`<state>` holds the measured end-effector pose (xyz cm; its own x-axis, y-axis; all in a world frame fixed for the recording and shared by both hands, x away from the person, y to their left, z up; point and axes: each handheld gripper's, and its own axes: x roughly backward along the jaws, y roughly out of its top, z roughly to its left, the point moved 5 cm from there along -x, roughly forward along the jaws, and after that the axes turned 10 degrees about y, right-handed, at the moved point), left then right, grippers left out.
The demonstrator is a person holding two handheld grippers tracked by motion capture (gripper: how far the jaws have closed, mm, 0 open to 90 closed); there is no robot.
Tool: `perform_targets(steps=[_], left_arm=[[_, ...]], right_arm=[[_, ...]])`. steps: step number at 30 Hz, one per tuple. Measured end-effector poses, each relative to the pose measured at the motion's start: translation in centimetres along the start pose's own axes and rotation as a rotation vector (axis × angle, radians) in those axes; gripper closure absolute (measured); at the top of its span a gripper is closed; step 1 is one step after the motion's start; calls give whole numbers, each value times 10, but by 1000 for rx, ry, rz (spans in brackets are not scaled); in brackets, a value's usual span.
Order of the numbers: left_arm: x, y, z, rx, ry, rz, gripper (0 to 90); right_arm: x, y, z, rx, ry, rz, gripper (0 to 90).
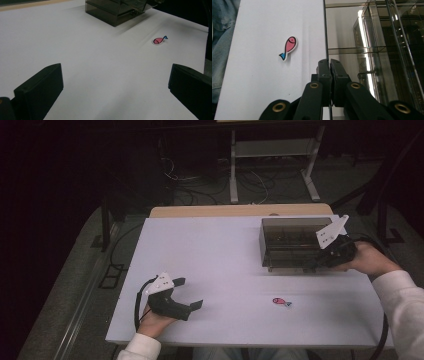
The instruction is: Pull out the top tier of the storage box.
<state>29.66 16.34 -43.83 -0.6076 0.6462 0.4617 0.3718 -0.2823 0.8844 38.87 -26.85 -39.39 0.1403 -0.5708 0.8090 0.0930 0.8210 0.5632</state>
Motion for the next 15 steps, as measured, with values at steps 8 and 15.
perform_targets(steps=[8,15], left_arm=[[0,0,0,0,1,1,0],[0,0,0,0,-1,0,0]], right_arm=[[-1,1,4,-4,7,12,872],[-2,1,7,1,22,24,873]])
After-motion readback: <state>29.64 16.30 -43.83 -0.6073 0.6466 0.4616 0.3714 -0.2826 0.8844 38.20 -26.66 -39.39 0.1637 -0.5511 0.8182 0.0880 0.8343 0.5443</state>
